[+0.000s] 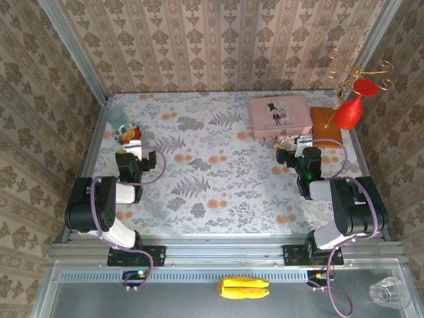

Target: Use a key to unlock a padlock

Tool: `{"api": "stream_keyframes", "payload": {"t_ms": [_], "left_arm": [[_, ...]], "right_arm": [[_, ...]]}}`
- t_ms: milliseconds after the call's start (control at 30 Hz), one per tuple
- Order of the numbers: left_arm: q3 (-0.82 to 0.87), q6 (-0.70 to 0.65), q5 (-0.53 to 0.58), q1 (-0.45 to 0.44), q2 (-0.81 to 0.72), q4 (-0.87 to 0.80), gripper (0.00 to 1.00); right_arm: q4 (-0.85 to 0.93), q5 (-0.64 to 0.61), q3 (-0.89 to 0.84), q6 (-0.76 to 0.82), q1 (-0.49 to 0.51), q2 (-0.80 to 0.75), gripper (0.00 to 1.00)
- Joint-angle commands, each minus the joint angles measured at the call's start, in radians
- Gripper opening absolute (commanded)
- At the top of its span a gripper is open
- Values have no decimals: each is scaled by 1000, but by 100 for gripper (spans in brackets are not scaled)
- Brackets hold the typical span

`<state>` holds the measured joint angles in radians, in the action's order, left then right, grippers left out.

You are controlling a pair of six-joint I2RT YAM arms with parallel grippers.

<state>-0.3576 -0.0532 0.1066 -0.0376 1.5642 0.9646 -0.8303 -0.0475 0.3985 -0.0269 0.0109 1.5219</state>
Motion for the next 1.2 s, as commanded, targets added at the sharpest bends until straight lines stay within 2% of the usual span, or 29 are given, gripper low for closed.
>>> {"api": "stream_keyframes", "payload": {"t_ms": [0,933,1167], "left_arm": [[-27,-5,-22,10,-6,-27,100],[-26,-4,-26,11,-7,-26,100],[-8,20,-94,46,-10,0,100]], "right_arm": [[-4,-12,18,-5,3,7,100],[-7,-11,16,-4,3,6,100],[-10,-11,13,-4,3,4,100]]}}
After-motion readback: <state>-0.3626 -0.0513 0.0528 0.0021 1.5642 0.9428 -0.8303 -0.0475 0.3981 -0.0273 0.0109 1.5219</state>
